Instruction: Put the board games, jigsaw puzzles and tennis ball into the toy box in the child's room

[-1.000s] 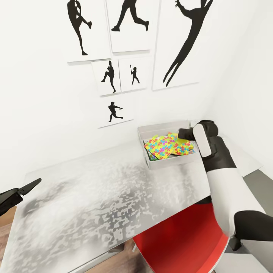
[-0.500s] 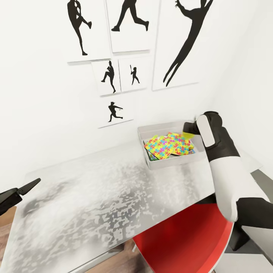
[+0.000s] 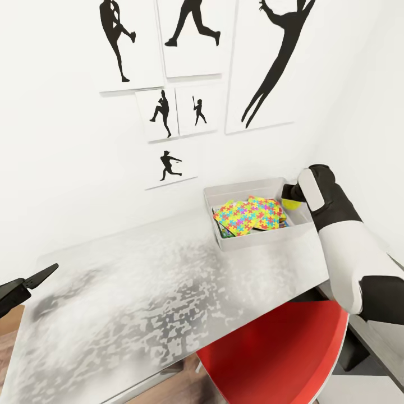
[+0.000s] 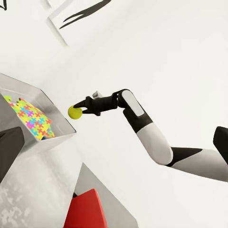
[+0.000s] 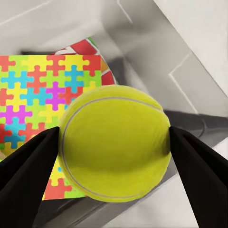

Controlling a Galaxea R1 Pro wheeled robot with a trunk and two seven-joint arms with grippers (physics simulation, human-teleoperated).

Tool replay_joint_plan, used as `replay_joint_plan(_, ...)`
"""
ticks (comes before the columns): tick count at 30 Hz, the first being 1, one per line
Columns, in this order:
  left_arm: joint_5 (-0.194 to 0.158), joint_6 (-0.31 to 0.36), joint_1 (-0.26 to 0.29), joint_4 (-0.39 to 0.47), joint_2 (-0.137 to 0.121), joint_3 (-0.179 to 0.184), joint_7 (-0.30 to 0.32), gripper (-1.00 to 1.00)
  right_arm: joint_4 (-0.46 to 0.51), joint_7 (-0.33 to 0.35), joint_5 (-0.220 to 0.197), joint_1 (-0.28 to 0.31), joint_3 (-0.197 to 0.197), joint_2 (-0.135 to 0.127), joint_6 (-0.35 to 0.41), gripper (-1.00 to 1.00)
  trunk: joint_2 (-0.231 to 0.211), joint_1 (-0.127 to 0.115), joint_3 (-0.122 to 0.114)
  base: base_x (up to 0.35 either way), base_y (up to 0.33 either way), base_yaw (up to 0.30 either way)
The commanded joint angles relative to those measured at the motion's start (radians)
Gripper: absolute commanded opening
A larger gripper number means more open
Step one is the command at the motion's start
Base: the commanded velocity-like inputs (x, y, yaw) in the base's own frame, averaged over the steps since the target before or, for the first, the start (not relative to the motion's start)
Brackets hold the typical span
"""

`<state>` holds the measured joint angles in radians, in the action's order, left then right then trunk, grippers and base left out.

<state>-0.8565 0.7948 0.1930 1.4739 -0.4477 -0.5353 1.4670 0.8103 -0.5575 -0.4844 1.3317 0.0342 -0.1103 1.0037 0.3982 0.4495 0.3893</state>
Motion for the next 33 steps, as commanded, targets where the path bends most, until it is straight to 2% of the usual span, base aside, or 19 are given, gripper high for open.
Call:
replay_joint_plan(1,-0.001,0.011,0.0,0.0,0.0,0.0,0.003,1.0,-0.003,-0.008,-0.014,0.002,0.004,0.0,0.003,-1.0,0.002,0.001,0.002,0.0,0.0,0.0)
replay_joint_plan(20,0.0,0.01,0.0,0.0,0.0,0.0,0.003,1.0,-0.006,0.001,-0.015,0.022,0.003,-0.003,0.001,-1.0,0.002,0.001,0.002,0.0,0.0,0.0)
replay_joint_plan(26,0.033,0.009,0.0,0.0,0.0,-0.001,0.006,1.0,-0.006,0.001,-0.012,0.024,0.003,-0.002,0.001,-1.0,0.002,0.001,0.002,0.0,0.0,0.0)
replay_joint_plan(33,0.04,0.01,0.0,0.0,0.0,-0.028,0.009,1.0,-0.018,0.001,-0.01,0.024,0.003,-0.003,0.0,-1.0,0.002,0.001,0.002,0.0,0.0,0.0)
